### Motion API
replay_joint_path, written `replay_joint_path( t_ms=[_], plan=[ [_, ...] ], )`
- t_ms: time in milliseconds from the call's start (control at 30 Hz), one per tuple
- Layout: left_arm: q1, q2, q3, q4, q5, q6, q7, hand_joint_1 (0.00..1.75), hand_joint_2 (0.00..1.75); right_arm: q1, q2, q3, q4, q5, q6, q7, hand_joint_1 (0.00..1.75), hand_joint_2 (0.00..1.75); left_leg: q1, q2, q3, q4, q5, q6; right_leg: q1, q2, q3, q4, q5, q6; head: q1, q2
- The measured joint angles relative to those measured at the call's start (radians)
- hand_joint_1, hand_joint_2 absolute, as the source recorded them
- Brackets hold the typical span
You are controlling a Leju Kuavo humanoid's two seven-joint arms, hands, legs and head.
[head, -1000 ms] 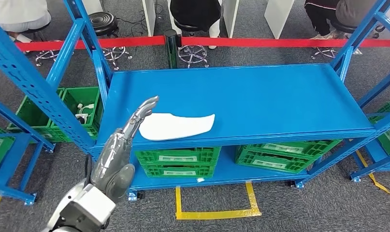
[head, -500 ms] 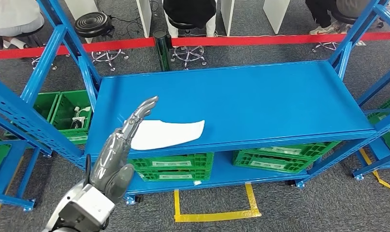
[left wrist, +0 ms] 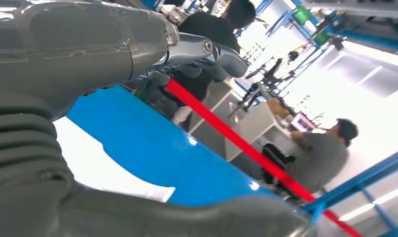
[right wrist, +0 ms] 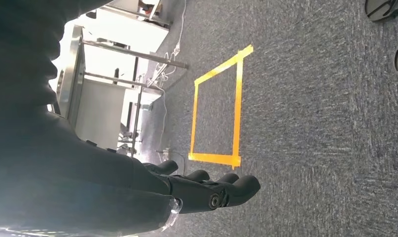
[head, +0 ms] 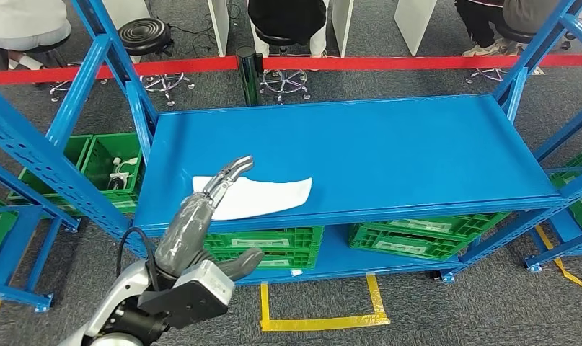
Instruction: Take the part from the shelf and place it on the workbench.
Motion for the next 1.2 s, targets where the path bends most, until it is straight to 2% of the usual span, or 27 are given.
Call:
replay_joint_path(
  t_ms=[233, 333, 433, 567, 800, 1067, 1200],
  plan=[
    [-0.015, 0.0, -0.013, 0.053, -0.012, -0.008, 0.003, 0.0, 1.75, 0.0, 0.001, 0.0, 0.0, 0.0, 0.001, 0.0, 0.0, 1.75, -0.002, -0.003, -0.001, 0.0, 0.001, 0.0, -0.002, -0.002, 0.0, -0.001, 0.0, 0.0, 0.0, 0.0],
    [-0.031, 0.0, -0.02, 0.075, -0.049, -0.045, 0.024, 0.0, 1.75, 0.0, 0.001, 0.0, 0.0, 0.0, 0.003, 0.0, 0.0, 1.75, -0.003, -0.006, -0.001, 0.0, 0.001, 0.0, -0.002, -0.003, 0.0, -0.002, 0.0, 0.001, 0.0, 0.0],
    [-0.082, -0.011, -0.033, 0.13, -0.121, -0.092, 0.052, 0.0, 1.75, 0.0, 0.002, 0.002, 0.0, 0.0, 0.011, -0.003, 0.0, 1.75, -0.004, -0.01, -0.001, 0.0, 0.002, 0.002, -0.002, -0.006, 0.001, -0.003, 0.001, 0.002, 0.0, 0.0],
    [-0.178, -0.054, -0.054, 0.252, -0.193, -0.126, 0.083, 0.0, 1.75, -0.001, 0.008, 0.007, 0.0, 0.0, 0.02, -0.007, 0.0, 1.75, -0.005, -0.015, -0.002, 0.0, 0.004, 0.004, -0.003, -0.009, 0.002, -0.004, 0.002, 0.004, 0.0, 0.0],
    [-0.297, -0.108, -0.088, 0.417, -0.234, -0.155, 0.133, 0.0, 1.75, 0.0, 0.011, 0.029, 0.0, 0.0, 0.022, 0.014, 0.0, 1.75, -0.006, -0.016, -0.002, 0.0, 0.005, 0.004, -0.004, -0.01, 0.002, -0.004, 0.003, 0.005, 0.0, 0.0],
    [-0.327, -0.131, -0.117, 0.504, -0.236, -0.158, 0.137, 0.0, 1.75, 0.001, 0.011, 0.037, 0.0, 0.0, 0.024, 0.015, 0.0, 1.75, -0.006, -0.012, -0.003, 0.0, 0.005, 0.004, -0.004, -0.009, 0.002, -0.004, 0.003, 0.005, 0.0, 0.0],
    [-0.336, -0.132, -0.132, 0.523, -0.234, -0.2, 0.164, 0.0, 1.75, 0.002, 0.01, 0.043, 0.0, -0.001, 0.026, 0.017, 0.0, 1.75, -0.006, -0.009, -0.002, 0.0, 0.005, 0.004, -0.004, -0.008, 0.002, -0.005, 0.003, 0.005, 0.0, 0.0]
  ],
)
